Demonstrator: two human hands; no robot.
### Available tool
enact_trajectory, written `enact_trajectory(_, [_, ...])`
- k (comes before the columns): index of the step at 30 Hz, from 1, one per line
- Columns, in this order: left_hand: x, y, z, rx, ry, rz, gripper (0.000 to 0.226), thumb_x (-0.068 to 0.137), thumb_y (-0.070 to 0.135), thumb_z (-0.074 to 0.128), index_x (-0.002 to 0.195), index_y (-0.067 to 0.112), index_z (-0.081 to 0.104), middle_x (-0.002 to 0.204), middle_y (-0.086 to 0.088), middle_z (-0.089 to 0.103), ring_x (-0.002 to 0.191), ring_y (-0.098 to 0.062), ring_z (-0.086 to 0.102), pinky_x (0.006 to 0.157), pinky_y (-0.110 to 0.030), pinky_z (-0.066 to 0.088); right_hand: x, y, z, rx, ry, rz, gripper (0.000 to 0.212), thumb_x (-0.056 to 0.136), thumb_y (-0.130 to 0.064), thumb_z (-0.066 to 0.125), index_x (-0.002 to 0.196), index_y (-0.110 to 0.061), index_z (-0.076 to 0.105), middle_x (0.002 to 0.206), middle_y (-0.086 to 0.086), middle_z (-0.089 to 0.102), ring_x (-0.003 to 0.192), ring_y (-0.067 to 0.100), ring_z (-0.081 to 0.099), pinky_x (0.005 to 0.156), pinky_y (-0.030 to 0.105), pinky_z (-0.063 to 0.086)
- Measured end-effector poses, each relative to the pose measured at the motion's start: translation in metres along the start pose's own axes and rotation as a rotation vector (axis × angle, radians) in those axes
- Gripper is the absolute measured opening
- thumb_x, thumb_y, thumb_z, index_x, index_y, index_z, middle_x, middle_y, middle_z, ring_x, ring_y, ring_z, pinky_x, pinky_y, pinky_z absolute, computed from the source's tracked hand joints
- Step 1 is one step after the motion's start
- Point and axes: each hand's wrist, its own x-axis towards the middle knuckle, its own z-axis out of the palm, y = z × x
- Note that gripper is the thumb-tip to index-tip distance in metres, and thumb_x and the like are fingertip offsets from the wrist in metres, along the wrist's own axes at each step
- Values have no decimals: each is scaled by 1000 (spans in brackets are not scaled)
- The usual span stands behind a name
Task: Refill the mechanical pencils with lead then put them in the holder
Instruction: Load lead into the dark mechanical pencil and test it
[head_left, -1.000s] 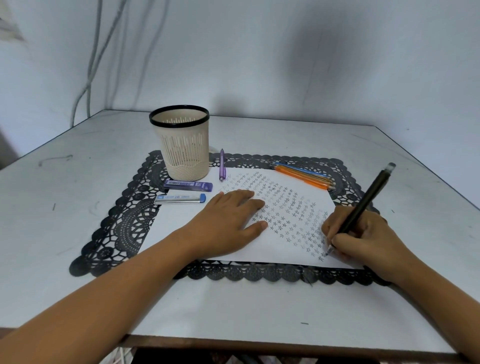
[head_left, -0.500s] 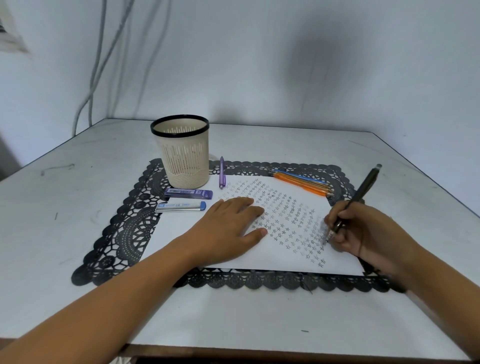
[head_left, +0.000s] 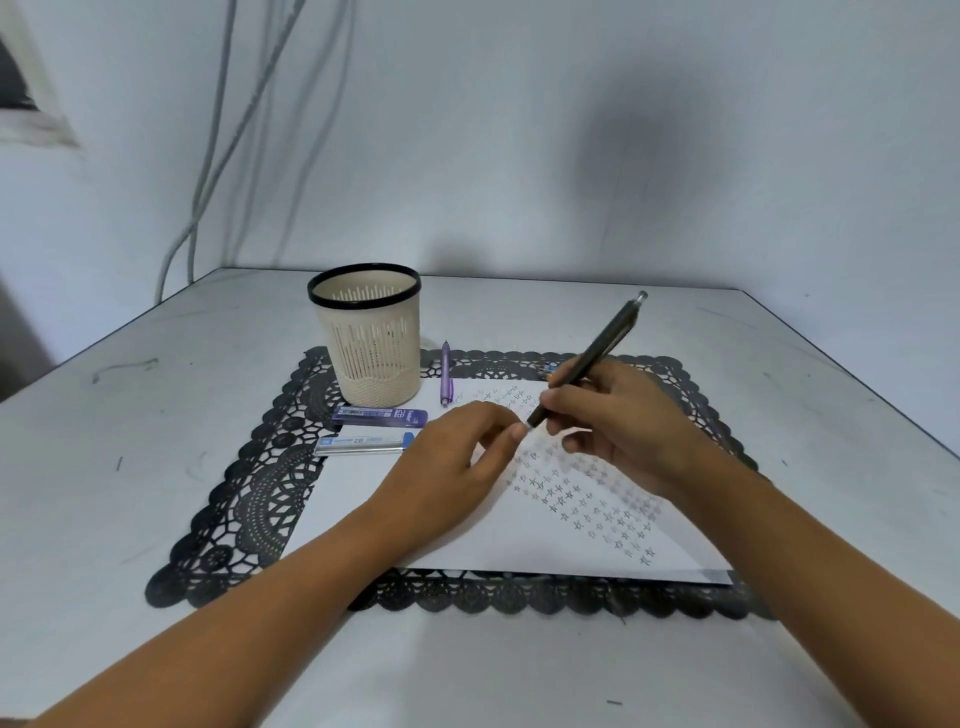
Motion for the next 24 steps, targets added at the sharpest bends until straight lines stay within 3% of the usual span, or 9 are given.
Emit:
enact_trajectory(5, [2, -3, 1, -46, 41, -24, 10, 93, 27, 49, 84, 25, 55, 78, 11, 60, 81, -1, 53, 69, -13, 40, 10, 10, 6, 69, 41, 11, 7, 87, -11, 59, 82, -15, 56, 73, 0, 60, 71, 14, 56, 59, 27, 41])
enact_trajectory(7, [2, -3, 2, -43, 28, -22, 10, 92, 26, 51, 83, 23, 55, 76, 12, 58, 81, -1, 52, 68, -11, 38, 13, 14, 6, 313, 58, 60, 12, 89, -25, 55, 82, -16, 57, 73, 1, 61, 73, 16, 57, 62, 29, 42])
enact_trajectory(10, [0, -2, 2, -45, 0, -13, 10, 90, 27, 55, 84, 20, 57, 78, 9, 59, 79, -2, 52, 67, -9, 37, 14, 13, 4, 737, 123, 111, 40, 87, -48, 44, 76, -12, 56, 68, 6, 58, 65, 20, 59, 66, 32, 43])
enact_trajectory(14, [-2, 0, 4, -33, -57, 7, 9, 88, 29, 57, 81, 23, 56, 77, 10, 58, 78, -2, 51, 65, -8, 35, 14, 17, 3, 1054, 118, 87, 57, 83, -65, 36, 65, -11, 47, 54, 3, 39, 48, 17, 41, 59, 28, 36])
enact_trajectory(18, [-4, 2, 5, 11, -99, 41, 10, 88, 33, 57, 81, 26, 55, 76, 15, 56, 79, 4, 50, 66, -5, 33, 13, 20, 1, 1069, 59, 83, 64, 79, -71, 29, 56, -13, 40, 53, 0, 27, 46, 15, 27, 48, 23, 28])
enact_trajectory(24, [-6, 1, 4, -16, -170, 123, 7, 86, 35, 54, 89, 30, 58, 87, 16, 61, 88, -1, 53, 77, -12, 39, 14, 21, -10, 1021, 34, 76, 54, 77, -60, 30, 48, -15, 31, 44, -2, 23, 38, 13, 22, 42, 21, 20])
